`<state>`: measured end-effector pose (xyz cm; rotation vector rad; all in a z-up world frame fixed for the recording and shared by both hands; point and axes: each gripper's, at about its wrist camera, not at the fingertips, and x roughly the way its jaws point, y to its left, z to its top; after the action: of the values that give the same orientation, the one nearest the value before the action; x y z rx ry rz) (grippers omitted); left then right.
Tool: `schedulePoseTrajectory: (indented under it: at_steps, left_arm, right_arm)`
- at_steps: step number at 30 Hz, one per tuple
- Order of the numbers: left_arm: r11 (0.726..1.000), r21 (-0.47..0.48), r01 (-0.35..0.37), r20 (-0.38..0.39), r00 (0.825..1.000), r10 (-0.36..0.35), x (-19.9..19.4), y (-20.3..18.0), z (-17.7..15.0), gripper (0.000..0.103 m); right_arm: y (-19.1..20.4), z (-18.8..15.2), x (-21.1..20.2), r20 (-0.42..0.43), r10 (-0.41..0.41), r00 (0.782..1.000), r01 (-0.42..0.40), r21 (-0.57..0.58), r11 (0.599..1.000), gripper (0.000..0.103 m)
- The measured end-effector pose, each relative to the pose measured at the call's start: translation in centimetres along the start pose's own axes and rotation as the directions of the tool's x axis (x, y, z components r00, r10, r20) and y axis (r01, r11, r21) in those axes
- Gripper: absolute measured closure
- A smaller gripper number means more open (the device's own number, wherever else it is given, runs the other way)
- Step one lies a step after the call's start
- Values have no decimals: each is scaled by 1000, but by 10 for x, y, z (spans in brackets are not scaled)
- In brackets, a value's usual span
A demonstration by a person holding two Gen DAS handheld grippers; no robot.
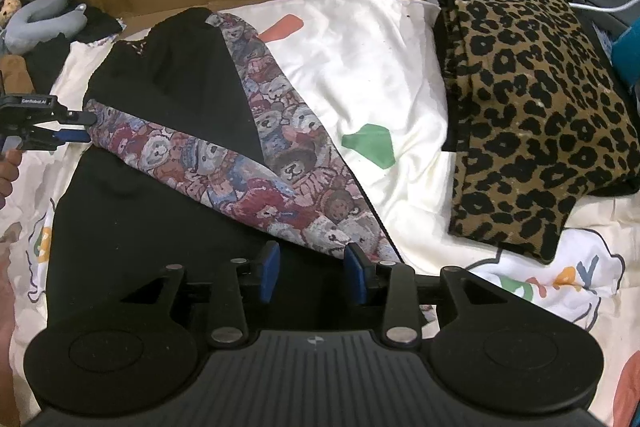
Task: Fold clothes
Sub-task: 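Grasp the black knit waistband of the shorts with the left gripper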
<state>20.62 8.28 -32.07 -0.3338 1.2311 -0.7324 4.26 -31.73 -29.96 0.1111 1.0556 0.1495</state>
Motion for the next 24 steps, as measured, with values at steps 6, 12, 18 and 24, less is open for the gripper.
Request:
schedulePoseTrajectory:
  at_steps: [6, 12, 18, 24]
  left_arm:
    - [997, -61, 41, 49, 998, -38, 11, 18, -6, 54]
    - [990, -101, 103, 116, 989, -91, 16, 23, -2, 45]
    - [984, -114, 140, 146, 982, -123, 2, 20, 9, 55]
    - [981, -73, 181, 163, 972, -168, -18, 0, 22, 55]
  right_arm:
    - [12, 0, 8, -20, 2, 1000, -3, -27, 1000, 60]
    - [22, 0, 17, -31, 0, 1000, -1, -35, 999, 60]
    - [28, 3, 21, -22, -24, 999, 22, -80, 997, 60]
    - [22, 4, 20, -11, -43, 999, 42, -69, 997, 60]
